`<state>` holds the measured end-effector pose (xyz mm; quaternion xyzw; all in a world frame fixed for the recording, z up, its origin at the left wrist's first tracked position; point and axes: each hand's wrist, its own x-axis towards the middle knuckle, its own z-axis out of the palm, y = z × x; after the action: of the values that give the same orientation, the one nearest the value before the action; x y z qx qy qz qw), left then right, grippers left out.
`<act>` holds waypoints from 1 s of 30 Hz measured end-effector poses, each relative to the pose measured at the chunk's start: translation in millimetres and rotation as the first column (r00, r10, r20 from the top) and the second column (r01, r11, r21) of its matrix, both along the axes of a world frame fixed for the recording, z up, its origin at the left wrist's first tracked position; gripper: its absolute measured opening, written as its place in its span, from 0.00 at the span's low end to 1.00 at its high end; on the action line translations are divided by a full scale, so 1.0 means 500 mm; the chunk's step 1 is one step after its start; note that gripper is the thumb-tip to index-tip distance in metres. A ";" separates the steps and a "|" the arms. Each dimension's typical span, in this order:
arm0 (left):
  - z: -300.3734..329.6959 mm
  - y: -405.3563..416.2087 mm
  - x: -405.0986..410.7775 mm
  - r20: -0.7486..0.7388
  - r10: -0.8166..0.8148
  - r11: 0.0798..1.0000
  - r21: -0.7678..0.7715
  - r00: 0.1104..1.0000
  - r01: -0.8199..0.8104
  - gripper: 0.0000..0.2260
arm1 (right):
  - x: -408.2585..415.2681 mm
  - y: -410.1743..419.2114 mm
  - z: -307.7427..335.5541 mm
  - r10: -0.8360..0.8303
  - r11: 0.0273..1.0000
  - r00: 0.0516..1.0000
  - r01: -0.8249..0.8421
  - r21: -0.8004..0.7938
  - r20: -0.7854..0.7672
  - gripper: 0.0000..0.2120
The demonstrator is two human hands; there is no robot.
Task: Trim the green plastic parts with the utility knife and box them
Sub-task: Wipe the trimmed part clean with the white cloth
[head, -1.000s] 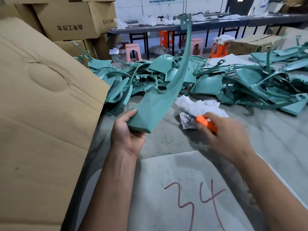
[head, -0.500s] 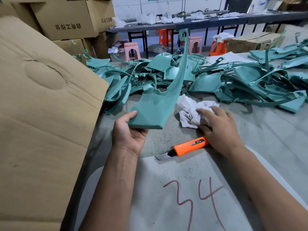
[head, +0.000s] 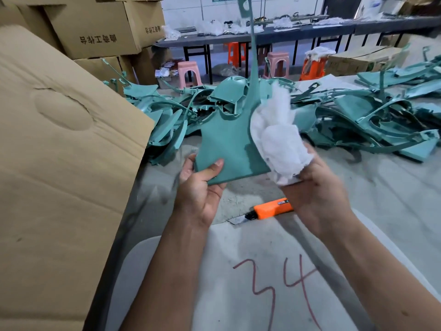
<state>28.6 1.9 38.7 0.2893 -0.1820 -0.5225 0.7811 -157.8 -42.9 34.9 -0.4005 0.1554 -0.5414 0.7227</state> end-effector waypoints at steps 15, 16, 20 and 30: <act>-0.020 -0.008 -0.029 0.729 0.026 1.000 -0.030 0.684 -0.006 0.10 | 0.002 -0.015 -0.036 -0.528 0.836 0.739 0.365 -0.410 -0.419 0.07; -0.016 -0.006 -0.021 0.728 -0.015 0.999 -0.018 0.686 0.041 0.11 | 0.000 -0.017 -0.036 -0.531 0.836 0.740 0.380 -0.396 -0.413 0.07; -0.012 0.013 0.001 0.680 -0.250 0.961 0.083 0.689 0.265 0.14 | -0.032 -0.041 -0.019 -0.591 0.799 0.743 0.483 -0.359 -0.314 0.06; -0.033 -0.005 -0.054 0.750 0.253 0.962 -0.131 0.611 -0.238 0.08 | 0.026 0.031 -0.027 -0.048 0.997 0.964 0.062 0.045 -0.260 0.05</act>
<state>1.6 -0.6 22.1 0.4968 -0.4560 -0.2391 0.6987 -145.0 -27.5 21.6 -0.4440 0.2737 -0.4999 0.6914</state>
